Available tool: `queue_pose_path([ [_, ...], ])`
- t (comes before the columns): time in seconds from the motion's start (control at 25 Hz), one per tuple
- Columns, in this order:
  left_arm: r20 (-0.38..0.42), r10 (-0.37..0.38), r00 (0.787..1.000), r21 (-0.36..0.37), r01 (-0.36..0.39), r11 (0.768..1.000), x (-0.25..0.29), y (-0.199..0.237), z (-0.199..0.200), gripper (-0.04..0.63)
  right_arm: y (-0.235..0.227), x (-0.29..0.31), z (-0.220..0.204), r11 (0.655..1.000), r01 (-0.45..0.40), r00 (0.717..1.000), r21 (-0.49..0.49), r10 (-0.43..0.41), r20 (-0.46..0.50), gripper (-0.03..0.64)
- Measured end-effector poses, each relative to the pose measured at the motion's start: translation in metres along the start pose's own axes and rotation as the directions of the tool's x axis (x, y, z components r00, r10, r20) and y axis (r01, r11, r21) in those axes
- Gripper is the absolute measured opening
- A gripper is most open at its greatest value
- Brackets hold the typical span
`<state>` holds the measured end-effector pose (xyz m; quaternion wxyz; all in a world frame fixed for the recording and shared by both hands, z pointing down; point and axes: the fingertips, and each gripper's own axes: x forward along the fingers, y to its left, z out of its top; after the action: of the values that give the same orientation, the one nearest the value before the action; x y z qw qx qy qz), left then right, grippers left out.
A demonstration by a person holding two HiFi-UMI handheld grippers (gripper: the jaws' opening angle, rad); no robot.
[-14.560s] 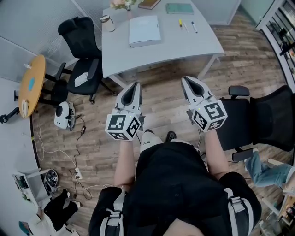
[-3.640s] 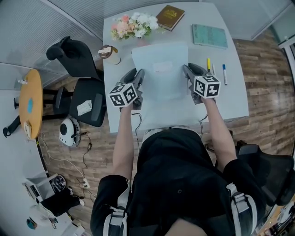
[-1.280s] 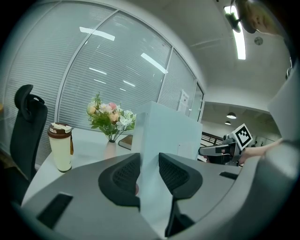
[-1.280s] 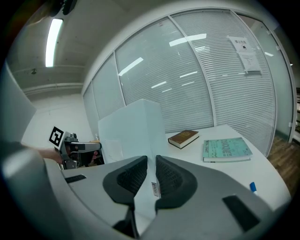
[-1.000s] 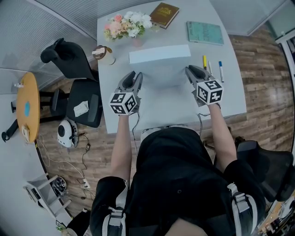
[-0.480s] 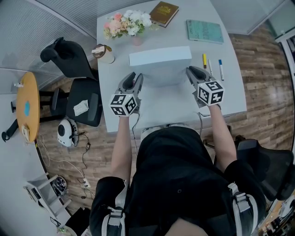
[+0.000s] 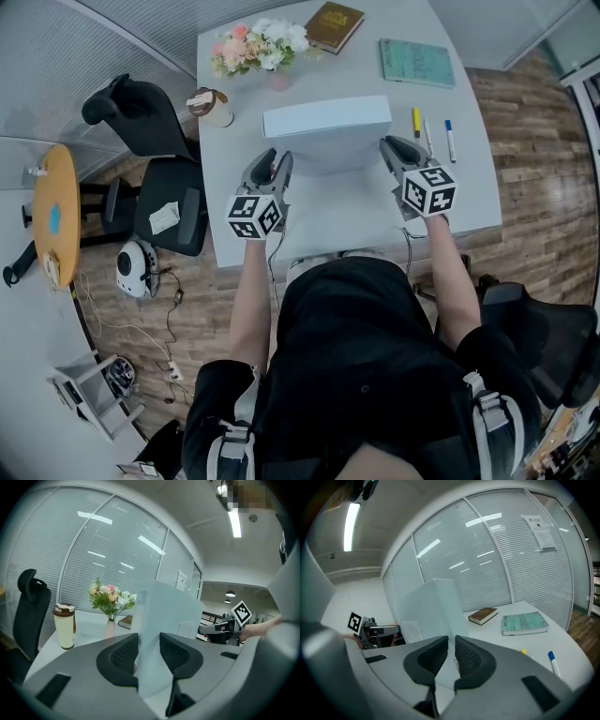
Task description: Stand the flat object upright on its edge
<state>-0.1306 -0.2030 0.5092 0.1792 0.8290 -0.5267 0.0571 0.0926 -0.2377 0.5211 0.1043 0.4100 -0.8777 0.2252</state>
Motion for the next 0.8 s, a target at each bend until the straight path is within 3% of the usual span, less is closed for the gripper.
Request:
queue_pose_path([
  [0.8, 0.006, 0.007, 1.000, 0.037, -0.007, 0.999, -0.010, -0.008, -0.001, 0.152, 0.001, -0.012, -0.006, 0.999, 0.024, 1.000, -0.025, -0.024, 0.005, 0.049],
])
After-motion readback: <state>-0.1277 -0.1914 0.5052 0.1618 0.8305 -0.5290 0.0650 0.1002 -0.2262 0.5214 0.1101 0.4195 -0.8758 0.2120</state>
